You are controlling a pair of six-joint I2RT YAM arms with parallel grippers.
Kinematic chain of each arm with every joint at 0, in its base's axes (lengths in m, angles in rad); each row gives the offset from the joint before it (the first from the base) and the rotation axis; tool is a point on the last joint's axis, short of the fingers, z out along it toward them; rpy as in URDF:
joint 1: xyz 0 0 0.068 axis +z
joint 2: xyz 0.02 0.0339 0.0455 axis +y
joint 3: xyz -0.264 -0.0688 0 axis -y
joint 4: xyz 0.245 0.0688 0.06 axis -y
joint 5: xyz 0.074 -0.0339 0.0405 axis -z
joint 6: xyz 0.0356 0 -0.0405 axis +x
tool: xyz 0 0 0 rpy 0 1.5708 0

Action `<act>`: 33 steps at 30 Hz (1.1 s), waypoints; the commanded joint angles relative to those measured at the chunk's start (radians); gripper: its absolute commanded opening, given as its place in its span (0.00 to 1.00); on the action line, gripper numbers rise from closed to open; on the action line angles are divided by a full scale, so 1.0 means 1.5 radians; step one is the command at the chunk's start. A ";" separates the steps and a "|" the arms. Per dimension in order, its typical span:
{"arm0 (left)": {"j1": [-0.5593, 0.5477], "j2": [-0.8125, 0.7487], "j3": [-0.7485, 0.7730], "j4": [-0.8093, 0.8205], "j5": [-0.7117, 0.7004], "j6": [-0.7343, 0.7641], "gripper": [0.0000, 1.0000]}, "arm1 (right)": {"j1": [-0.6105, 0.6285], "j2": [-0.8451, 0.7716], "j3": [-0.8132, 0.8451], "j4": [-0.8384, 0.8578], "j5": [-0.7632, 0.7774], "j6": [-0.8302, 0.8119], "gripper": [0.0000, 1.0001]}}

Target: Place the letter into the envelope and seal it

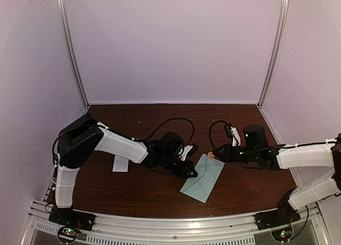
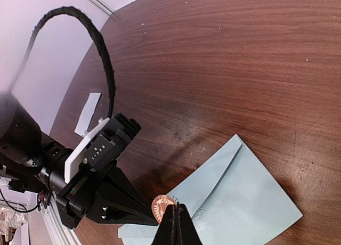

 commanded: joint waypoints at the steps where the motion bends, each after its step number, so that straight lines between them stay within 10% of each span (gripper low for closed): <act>1: -0.006 0.020 0.023 0.016 0.014 -0.004 0.00 | 0.001 -0.004 -0.015 -0.007 0.010 0.006 0.00; 33: -0.009 0.039 0.010 -0.005 0.006 -0.002 0.00 | 0.118 0.114 0.000 -0.037 0.086 0.002 0.00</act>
